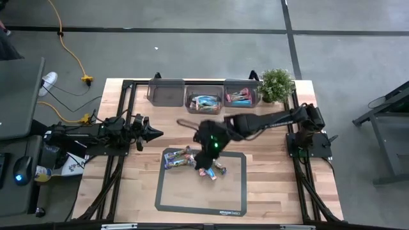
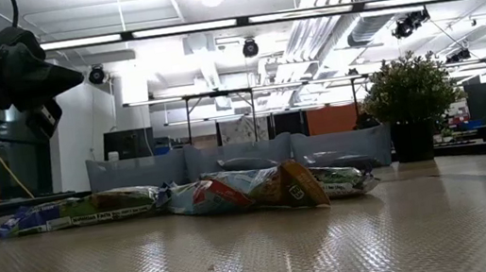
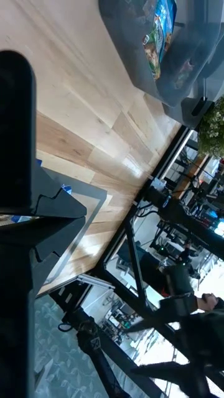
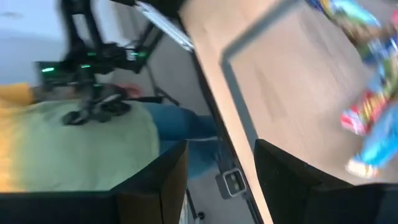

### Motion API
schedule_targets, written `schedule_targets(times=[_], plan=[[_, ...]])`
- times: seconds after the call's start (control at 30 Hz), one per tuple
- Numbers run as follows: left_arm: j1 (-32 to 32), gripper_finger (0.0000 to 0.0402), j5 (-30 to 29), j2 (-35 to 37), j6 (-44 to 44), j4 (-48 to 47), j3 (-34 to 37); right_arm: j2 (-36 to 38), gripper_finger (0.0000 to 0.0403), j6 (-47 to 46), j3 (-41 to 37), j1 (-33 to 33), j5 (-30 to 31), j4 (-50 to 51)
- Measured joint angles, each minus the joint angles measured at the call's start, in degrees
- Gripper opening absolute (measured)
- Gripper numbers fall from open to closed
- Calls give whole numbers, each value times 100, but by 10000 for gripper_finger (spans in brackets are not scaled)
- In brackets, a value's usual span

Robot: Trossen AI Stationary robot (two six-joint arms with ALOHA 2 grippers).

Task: Pick and place Granola Bars by type
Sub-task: Put the yellow granola bar into the center black bin

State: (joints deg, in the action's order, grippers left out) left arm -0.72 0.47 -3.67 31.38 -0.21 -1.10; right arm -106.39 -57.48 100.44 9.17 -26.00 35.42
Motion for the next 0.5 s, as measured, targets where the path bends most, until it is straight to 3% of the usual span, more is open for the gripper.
schedule_targets(times=[0.3, 0.4, 0.5], plan=[[-1, 1, 0, 1, 2, 0, 0, -146, 168, -787, 0, 588, 2140, 334], [-1, 1, -2, -1, 1, 0, -1, -338, 168, -660, 0, 676, 2374, 330], [1, 1, -1, -1, 0, -2, 0, -596, 168, -545, 0, 725, 2159, 332]])
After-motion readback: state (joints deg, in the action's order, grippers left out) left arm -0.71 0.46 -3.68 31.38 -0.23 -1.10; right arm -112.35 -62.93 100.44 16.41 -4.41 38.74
